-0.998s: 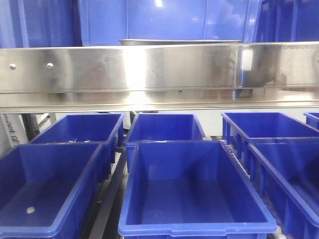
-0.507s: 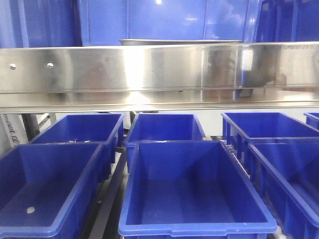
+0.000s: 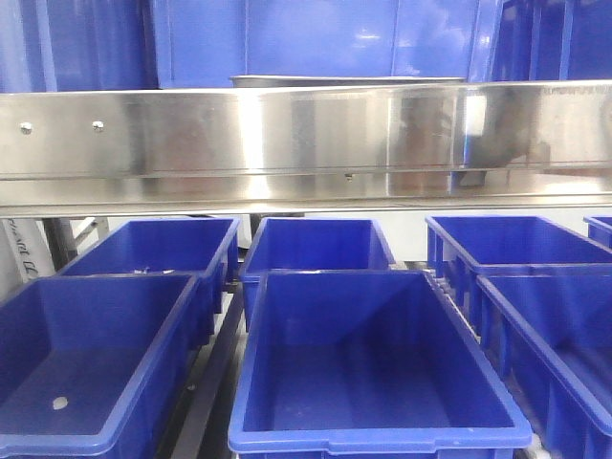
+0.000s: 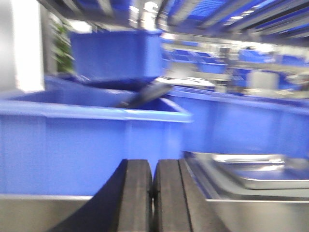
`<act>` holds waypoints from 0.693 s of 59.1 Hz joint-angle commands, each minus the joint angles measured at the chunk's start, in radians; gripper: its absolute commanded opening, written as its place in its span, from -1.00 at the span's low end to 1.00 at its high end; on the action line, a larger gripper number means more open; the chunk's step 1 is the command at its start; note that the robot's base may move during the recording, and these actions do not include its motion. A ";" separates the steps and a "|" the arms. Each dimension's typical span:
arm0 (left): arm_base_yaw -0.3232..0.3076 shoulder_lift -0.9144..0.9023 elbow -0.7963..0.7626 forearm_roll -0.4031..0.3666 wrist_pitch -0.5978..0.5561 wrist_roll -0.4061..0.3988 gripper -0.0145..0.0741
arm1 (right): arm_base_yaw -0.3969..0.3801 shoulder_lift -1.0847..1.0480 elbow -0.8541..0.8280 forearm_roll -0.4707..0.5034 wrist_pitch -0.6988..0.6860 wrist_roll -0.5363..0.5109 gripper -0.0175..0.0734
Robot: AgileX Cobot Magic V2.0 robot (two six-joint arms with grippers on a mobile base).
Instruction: Stack silver trays without gaps
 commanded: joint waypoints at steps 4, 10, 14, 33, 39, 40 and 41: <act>0.143 -0.002 0.097 -0.288 -0.149 0.258 -0.68 | 0.003 -0.004 0.000 0.002 -0.013 -0.009 -0.79; 0.198 -0.002 0.178 -0.339 -0.156 0.258 -0.68 | 0.003 -0.004 0.000 0.002 -0.013 -0.009 -0.79; 0.205 -0.004 0.235 -0.346 -0.162 0.258 -0.68 | 0.003 -0.004 0.000 0.002 -0.013 -0.009 -0.79; 0.189 -0.087 0.552 -0.308 -0.495 0.240 -0.68 | 0.003 -0.004 0.000 0.002 -0.013 -0.009 -0.79; 0.163 -0.087 0.614 -0.233 -0.571 0.221 -0.68 | 0.003 -0.004 0.000 0.002 -0.013 -0.009 -0.79; 0.160 -0.087 0.618 -0.229 -0.571 0.221 -0.68 | 0.003 -0.004 0.000 0.002 -0.013 -0.009 -0.79; 0.155 -0.087 0.623 -0.229 -0.568 0.221 -0.68 | 0.003 -0.004 0.000 0.002 -0.013 -0.009 -0.79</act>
